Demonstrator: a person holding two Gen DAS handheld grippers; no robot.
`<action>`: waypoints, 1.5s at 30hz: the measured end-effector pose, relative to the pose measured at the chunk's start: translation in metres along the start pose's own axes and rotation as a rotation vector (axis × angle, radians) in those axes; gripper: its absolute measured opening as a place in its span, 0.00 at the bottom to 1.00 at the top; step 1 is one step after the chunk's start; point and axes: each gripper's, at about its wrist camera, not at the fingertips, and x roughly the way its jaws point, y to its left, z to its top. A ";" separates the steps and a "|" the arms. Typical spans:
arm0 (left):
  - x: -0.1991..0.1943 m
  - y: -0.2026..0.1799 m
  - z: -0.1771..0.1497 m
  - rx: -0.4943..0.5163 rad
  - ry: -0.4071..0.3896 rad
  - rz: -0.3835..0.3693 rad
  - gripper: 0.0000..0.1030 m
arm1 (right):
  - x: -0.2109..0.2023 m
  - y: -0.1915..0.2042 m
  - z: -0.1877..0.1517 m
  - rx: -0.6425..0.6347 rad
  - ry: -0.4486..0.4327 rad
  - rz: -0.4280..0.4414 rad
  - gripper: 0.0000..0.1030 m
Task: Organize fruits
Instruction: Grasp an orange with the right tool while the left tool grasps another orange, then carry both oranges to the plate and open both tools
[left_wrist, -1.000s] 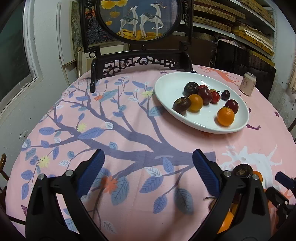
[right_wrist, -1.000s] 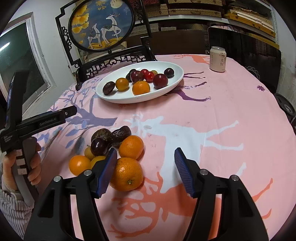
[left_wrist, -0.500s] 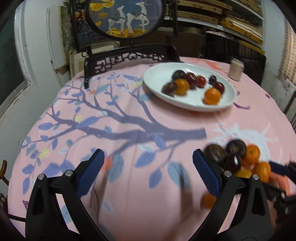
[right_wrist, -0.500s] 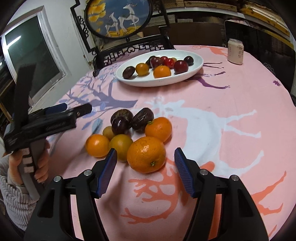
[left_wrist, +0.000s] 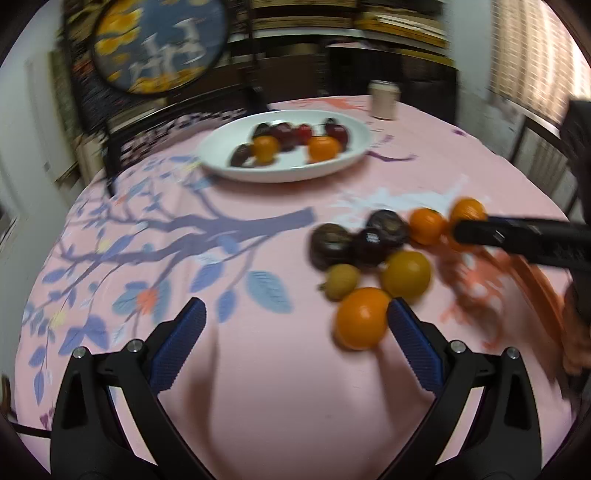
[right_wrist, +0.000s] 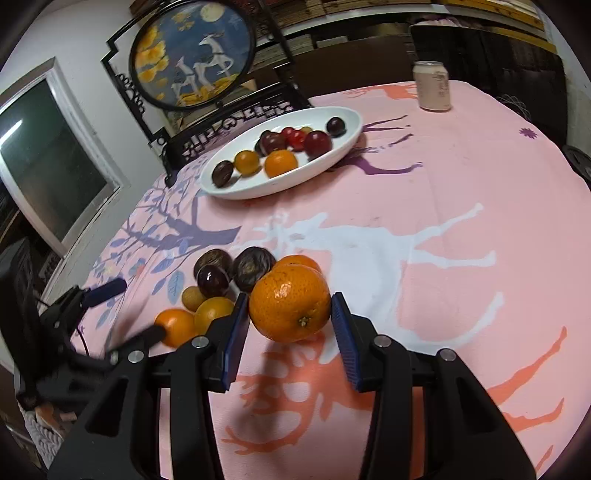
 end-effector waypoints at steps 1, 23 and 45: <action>0.000 -0.008 0.000 0.035 0.000 -0.022 0.97 | 0.000 0.000 0.000 0.001 0.000 0.000 0.44; 0.018 -0.003 0.005 -0.024 0.080 -0.131 0.37 | -0.001 -0.003 0.001 0.013 -0.003 0.006 0.44; 0.124 0.104 0.157 -0.307 0.016 0.070 0.38 | 0.112 0.017 0.168 -0.019 0.002 -0.061 0.44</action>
